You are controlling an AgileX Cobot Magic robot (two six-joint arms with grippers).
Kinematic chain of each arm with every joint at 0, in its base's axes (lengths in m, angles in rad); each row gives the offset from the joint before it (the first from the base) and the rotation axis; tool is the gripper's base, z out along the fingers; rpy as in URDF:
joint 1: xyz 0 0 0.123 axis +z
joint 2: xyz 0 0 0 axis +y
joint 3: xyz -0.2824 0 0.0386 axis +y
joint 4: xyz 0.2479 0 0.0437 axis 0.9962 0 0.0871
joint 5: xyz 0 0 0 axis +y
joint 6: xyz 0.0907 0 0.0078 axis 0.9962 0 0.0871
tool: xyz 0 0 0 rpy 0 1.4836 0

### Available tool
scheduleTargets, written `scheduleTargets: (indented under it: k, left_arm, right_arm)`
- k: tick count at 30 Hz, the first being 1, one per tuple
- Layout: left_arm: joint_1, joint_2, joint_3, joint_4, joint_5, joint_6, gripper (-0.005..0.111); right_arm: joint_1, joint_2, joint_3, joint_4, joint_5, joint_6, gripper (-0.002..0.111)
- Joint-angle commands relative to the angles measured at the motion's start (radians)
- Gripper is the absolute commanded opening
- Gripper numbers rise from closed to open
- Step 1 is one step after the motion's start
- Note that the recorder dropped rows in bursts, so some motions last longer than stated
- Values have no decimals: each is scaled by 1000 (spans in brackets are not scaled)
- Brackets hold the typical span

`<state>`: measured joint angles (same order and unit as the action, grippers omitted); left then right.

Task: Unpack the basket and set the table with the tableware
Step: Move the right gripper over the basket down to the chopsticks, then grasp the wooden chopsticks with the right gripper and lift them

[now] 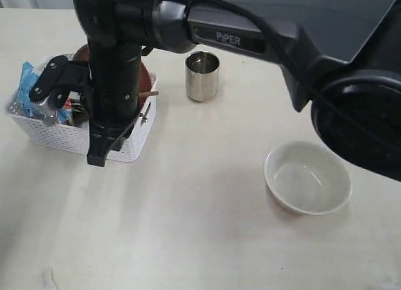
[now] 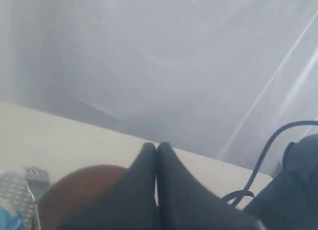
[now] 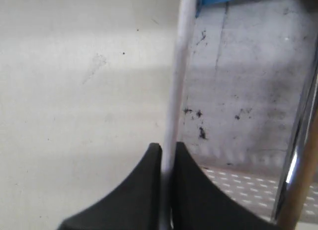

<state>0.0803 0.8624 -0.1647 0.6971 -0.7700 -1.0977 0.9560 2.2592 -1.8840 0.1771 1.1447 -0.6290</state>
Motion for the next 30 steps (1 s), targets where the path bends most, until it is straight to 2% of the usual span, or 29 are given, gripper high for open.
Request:
scheduleTargets:
  k: [1,3,5,6,7,8,17,21,23,27,30]
  left_arm:
    - [0,-3,-1,-13,5,-130,0]
    - [0,-3,-1,-4,-6,-148,0]
    - [0,-3,-1,1,-9,-164,0]
    - [0,-3,-1,5,-9,-168,0]
    - [0,-3,-1,11,-9,-168,0]
    - [0,-3,-1,14,-9,-168,0]
    - [0,-3,-1,66,-9,-168,0]
    - [0,-3,-1,83,-9,-168,0]
    - [0,-3,-1,83,-9,-168,0]
    - [0,-3,-1,108,-9,-168,0]
    - [0,-3,-1,145,-7,-162,0]
  right_arm:
    - [54,0,47,41,76,-43,0]
    - [63,-26,53,41,76,-46,3]
    - [58,-51,54,36,76,-43,23]
    - [49,-60,54,19,76,-28,39]
    - [46,-68,54,2,76,-15,51]
    - [43,-74,54,-18,76,1,59]
    - [43,-212,23,-39,76,22,57]
    - [43,-233,23,-197,50,180,40]
    - [38,-213,23,-221,51,195,35]
    - [34,-152,23,-212,61,204,36]
    - [34,-101,-9,-212,69,222,48]
